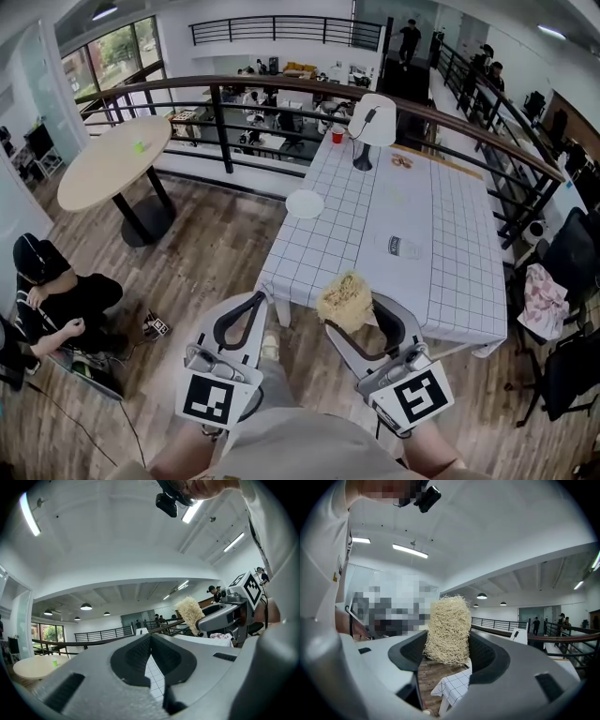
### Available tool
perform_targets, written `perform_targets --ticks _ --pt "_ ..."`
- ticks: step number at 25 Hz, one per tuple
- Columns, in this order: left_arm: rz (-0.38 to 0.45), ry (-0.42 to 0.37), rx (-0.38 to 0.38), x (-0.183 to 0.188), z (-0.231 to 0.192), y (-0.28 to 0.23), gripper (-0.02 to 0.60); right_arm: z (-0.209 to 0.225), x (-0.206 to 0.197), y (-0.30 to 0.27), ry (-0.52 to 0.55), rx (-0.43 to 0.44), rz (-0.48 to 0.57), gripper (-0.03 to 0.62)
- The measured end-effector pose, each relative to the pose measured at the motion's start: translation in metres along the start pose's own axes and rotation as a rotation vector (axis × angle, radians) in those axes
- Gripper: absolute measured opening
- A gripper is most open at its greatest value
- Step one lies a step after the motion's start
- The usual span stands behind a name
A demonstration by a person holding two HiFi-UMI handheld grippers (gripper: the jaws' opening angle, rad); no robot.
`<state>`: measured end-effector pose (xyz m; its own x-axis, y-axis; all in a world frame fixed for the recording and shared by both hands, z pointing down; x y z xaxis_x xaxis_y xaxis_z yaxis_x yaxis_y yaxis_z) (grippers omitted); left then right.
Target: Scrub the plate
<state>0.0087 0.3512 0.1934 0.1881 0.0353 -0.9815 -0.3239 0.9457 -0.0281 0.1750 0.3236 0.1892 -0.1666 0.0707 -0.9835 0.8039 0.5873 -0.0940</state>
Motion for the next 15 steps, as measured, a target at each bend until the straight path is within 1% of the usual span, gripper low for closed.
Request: perform_targets --ticks 5,10,15 --pt "-0.009 0.001 -0.015 -0.023 -0.028 -0.034 0.014 0.017 -0.016 -0.036 -0.004 -0.023 -0.013 0.264" --pt "-0.012 0.029 -0.047 -0.031 -0.066 -0.080 0.012 0.043 -0.016 -0.085 -0.006 -0.028 -0.048 0.264" --pt "-0.034 0.015 -0.072 -0.039 -0.113 -0.131 0.012 0.076 -0.014 -0.143 -0.011 -0.063 -0.063 0.264"
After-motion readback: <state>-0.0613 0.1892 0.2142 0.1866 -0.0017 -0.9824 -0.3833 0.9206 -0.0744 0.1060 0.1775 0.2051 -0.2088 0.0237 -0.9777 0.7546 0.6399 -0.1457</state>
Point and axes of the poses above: the fingertips, and each gripper's own axes: y backward along the fingers, z to its right, x out of its top, the point moved 5 cm from there along y, backward along the fingers, and after that the axes turned 2 degrees about -z, right-handed, at the moved point
